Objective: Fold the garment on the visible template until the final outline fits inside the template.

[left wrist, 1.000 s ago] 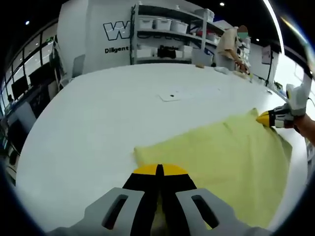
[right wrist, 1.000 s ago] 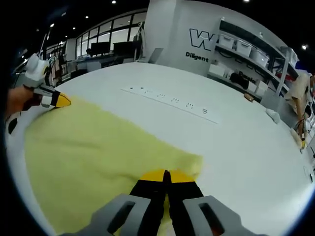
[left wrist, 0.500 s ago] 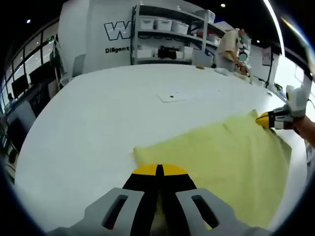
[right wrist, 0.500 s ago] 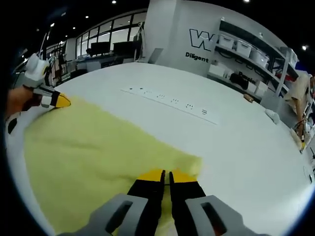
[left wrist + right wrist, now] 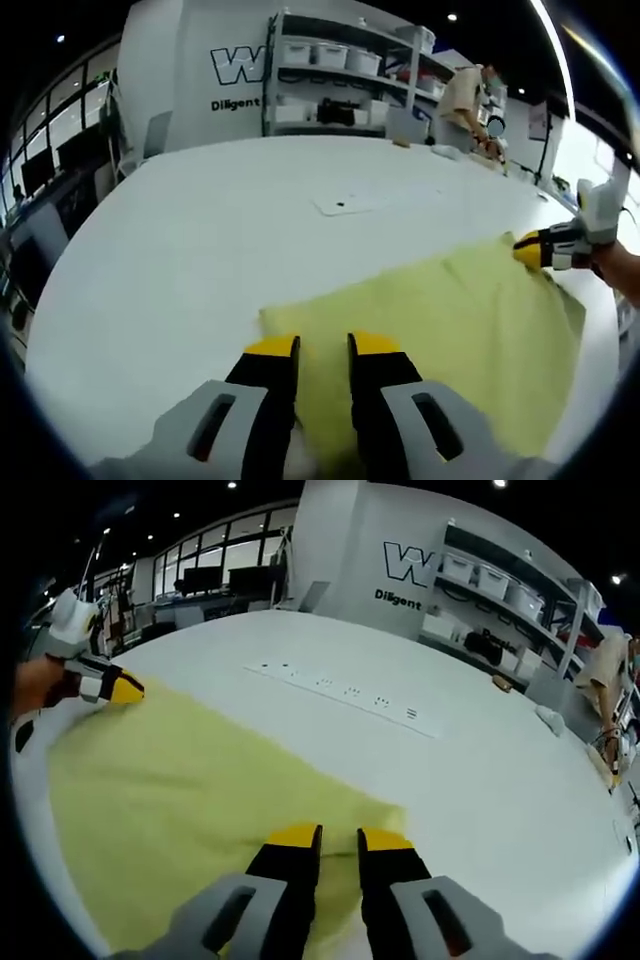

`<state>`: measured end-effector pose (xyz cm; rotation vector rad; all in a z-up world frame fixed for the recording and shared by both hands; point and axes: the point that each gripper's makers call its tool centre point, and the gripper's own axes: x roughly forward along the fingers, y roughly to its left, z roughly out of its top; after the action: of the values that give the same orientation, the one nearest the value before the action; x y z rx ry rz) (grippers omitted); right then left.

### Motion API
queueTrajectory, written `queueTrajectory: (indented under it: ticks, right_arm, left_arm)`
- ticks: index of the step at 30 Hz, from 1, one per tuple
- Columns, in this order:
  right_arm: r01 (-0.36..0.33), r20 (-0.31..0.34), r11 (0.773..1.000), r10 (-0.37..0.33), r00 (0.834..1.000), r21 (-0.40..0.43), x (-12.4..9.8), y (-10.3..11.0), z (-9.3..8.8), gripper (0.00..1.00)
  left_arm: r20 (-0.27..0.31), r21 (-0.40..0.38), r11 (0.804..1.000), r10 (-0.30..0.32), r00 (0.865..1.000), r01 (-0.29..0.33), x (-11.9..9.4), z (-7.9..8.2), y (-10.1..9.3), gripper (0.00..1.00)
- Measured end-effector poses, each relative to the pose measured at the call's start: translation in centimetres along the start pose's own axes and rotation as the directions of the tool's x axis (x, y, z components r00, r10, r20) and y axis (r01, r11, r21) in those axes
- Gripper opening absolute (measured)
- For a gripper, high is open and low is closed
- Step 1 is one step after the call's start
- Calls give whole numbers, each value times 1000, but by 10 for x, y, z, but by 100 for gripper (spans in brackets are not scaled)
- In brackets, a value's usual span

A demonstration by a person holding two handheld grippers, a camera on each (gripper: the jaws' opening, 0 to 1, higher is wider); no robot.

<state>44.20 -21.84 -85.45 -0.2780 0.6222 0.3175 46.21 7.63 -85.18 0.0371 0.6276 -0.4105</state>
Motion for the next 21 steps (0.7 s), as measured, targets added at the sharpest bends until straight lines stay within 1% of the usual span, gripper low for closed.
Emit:
queueTrajectory:
  ticks: [3, 6, 8, 18, 20, 21]
  right_arm:
    - [3, 5, 1000, -3, 1000, 10, -1, 0, 1, 22]
    - [3, 3, 1000, -3, 1000, 17, -1, 2, 2, 24]
    - [2, 6, 1000, -2, 1000, 22, -1, 3, 2, 28]
    - [5, 24, 999, -7, 1000, 50, -7, 5, 8, 42]
    - [2, 34, 998, -5, 999, 61, -9, 5, 11, 47]
    - [3, 33, 998, -5, 999, 60, -9, 5, 12, 48]
  left_arm:
    - [14, -13, 1000, 2, 1000, -2, -1, 3, -1, 31]
    - [22, -17, 1000, 2, 1000, -2, -2, 6, -1, 35]
    - [26, -21, 1000, 6, 1000, -5, -3, 7, -1, 39]
    - [25, -28, 1000, -3, 1000, 3, -8, 8, -6, 47]
    - [27, -32, 999, -8, 1000, 9, -9, 9, -8, 47]
    - [28, -33, 999, -7, 1000, 8, -9, 10, -8, 49]
